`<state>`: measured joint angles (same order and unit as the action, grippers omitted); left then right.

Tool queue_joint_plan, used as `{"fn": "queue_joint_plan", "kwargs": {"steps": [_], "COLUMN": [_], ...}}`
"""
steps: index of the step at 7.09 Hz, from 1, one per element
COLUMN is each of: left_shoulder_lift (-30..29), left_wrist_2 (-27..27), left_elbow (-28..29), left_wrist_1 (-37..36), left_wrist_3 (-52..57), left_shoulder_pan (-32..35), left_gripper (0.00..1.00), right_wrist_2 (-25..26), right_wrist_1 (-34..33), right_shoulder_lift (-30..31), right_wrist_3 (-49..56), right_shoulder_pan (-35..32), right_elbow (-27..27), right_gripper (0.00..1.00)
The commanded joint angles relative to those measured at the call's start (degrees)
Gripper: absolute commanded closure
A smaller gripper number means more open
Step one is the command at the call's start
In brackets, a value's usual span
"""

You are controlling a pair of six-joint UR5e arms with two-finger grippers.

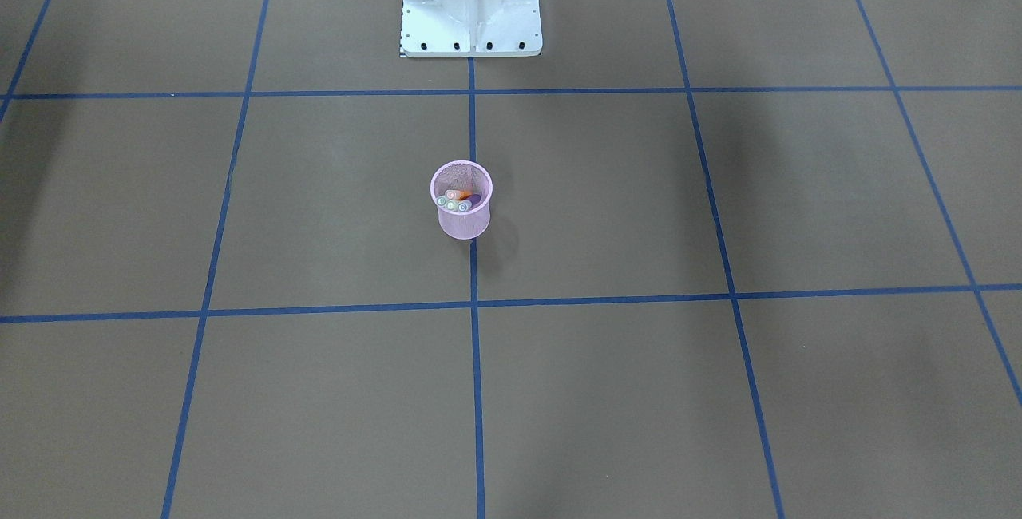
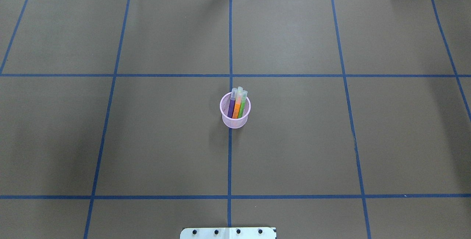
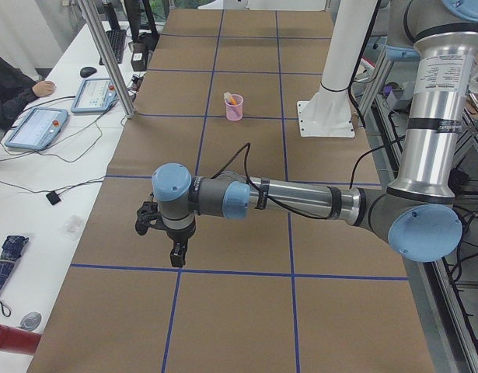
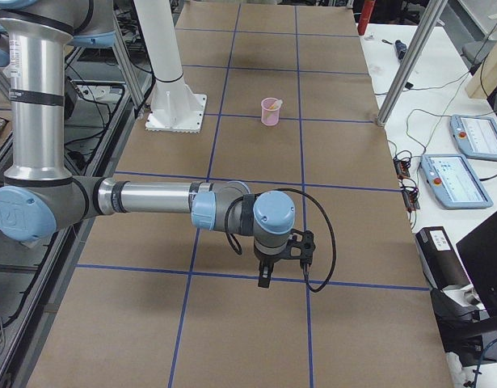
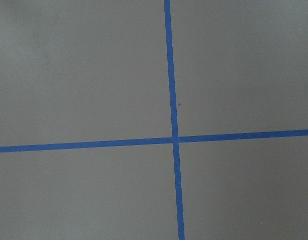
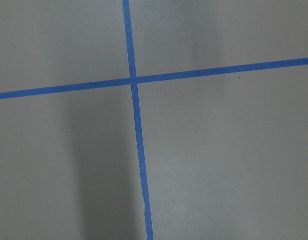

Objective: Collect pens into pen holder

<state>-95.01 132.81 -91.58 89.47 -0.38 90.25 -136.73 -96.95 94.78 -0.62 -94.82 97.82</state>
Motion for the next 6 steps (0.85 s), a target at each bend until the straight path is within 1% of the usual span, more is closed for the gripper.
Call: {"fn": "queue_joint_plan", "kwargs": {"steps": [1,2,5,6], "left_shoulder_lift": [0.0,0.0,0.0,0.0], "left_wrist_2": [0.0,0.0,-0.3,-0.3], "left_elbow": [0.1,0.1,0.3,0.4], "left_wrist_1": [0.0,0.0,0.0,0.0], "left_wrist_3": [0.0,0.0,0.0,0.1], "left_shoulder_pan": [-0.1,-0.1,-0.1,-0.1], "left_gripper": [0.00,0.00,0.00,0.00], "right_wrist_2": [-0.1,-0.1,0.1,0.1], "right_wrist_1": [0.1,0.1,4.8,5.0], "right_shoulder_lift": [0.2,0.2,0.8,0.8], "right_wrist_3": [-0.3,-0.3,-1.2,-1.2], "right_shoulder_pan": [0.1,0.2,0.2,0.2], "right_elbow": [0.6,1.1,0.5,0.1], "right_gripper": [0.01,0.01,0.01,0.01]}}
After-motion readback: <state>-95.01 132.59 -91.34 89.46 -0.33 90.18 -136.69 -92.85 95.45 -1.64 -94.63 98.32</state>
